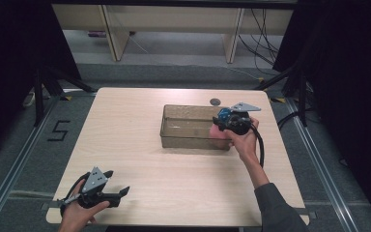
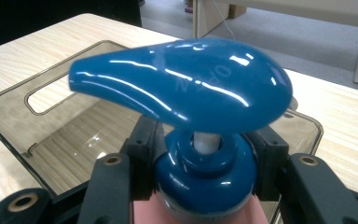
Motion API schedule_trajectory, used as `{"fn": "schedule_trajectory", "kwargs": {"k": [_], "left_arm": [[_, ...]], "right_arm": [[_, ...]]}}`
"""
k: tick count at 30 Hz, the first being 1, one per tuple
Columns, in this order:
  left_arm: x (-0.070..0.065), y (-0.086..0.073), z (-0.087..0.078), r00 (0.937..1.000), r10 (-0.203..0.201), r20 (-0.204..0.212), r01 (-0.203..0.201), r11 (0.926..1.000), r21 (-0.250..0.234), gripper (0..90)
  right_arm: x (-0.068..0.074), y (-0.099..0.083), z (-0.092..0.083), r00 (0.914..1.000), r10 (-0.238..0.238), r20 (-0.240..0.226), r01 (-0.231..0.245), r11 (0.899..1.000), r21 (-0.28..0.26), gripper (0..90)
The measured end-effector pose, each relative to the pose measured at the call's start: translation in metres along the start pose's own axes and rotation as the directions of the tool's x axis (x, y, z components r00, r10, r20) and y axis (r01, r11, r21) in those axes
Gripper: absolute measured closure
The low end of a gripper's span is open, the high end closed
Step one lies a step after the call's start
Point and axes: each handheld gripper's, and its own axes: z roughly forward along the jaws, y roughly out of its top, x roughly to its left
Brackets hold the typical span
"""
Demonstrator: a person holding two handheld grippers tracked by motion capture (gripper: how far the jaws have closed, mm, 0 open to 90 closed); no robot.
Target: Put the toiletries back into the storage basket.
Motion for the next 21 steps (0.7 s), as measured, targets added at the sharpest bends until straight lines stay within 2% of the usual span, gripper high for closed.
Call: {"fn": "schedule_trajectory", "kwargs": {"k": [1,2,3,4,5,8,9,12,15,16,17,18,19,20,21], "left_arm": [[0.001,0.0005,-0.0003,1.0,0.01,-0.002,-0.01,0.9999,0.005,17.2],[0.0006,0.0006,0.0008,1.0,0.002,-0.001,-0.002,1.0,-0.008,17.2],[0.0004,0.0006,0.0001,1.0,0.004,-0.006,-0.004,1.0,-0.001,17.1],[-0.0001,0.0002,0.0,1.0,0.004,-0.001,-0.004,1.0,-0.001,17.2],[0.0,0.0001,-0.0003,1.0,0.008,0.0,-0.008,1.0,0.001,17.2],[0.0011,0.0011,-0.0003,0.9998,0.019,-0.003,-0.019,0.9998,0.002,17.1],[0.0005,0.0006,-0.0002,0.9999,0.015,-0.001,-0.015,0.9999,0.002,17.2],[0.0005,0.0005,-0.0006,0.9999,0.012,-0.002,-0.012,0.9999,0.006,17.2],[0.0006,0.0005,-0.0003,0.9998,0.02,-0.002,-0.02,0.9998,0.007,17.2],[0.0003,0.0001,-0.0003,0.9999,0.017,0.002,-0.017,0.9998,0.009,17.2],[0.0002,0.0001,-0.0002,0.9999,0.013,-0.003,-0.013,0.9999,0.009,17.2],[0.0004,0.0005,0.0005,1.0,0.009,-0.002,-0.009,1.0,0.003,17.2],[0.0004,0.0005,0.0008,1.0,0.008,-0.001,-0.008,1.0,0.002,17.2],[0.0005,0.0002,0.0001,0.9999,0.013,-0.003,-0.013,0.9999,0.007,17.2],[0.0007,0.0,-0.0003,0.9998,0.019,-0.003,-0.019,0.9998,0.01,17.2]], "right_arm": [[-0.0002,0.0001,0.0004,0.9999,0.0,-0.013,0.0,1.0,0.003,53.2],[-0.0001,0.0004,-0.0007,0.9999,-0.003,-0.012,0.003,1.0,0.018,53.1],[0.0003,-0.0001,0.0008,0.9998,-0.014,-0.013,0.014,1.0,0.0,53.1],[0.0011,-0.0002,0.0006,0.9997,-0.009,-0.021,0.009,1.0,0.011,53.0],[0.0004,-0.0005,0.0003,0.9995,-0.031,-0.002,0.031,1.0,-0.001,53.0],[0.0004,-0.0011,0.0,0.9995,-0.03,-0.004,0.03,1.0,0.0,52.5],[0.0015,-0.0023,0.0007,0.9997,0.013,-0.02,-0.013,1.0,-0.013,51.5],[-0.0011,-0.0031,-0.0014,0.9978,0.064,-0.019,-0.064,0.998,-0.019,39.9],[-0.0031,-0.0024,-0.0043,0.9966,0.081,-0.011,-0.082,0.996,-0.034,34.4],[-0.0039,-0.0024,-0.004,0.9964,0.081,-0.027,-0.082,0.995,-0.05,33.5],[-0.0022,-0.0018,-0.006,0.9934,0.112,-0.026,-0.113,0.993,-0.039,32.8],[-0.0036,-0.0009,-0.0072,0.9959,0.088,-0.019,-0.089,0.995,-0.051,32.1],[-0.0024,-0.0006,-0.0068,0.9946,0.097,-0.035,-0.099,0.994,-0.055,31.5],[-0.0021,-0.0003,-0.0079,0.9955,0.092,-0.023,-0.093,0.994,-0.05,31.3],[-0.0012,0.0,-0.0083,0.9947,0.096,-0.034,-0.098,0.994,-0.055,31.0]]}}
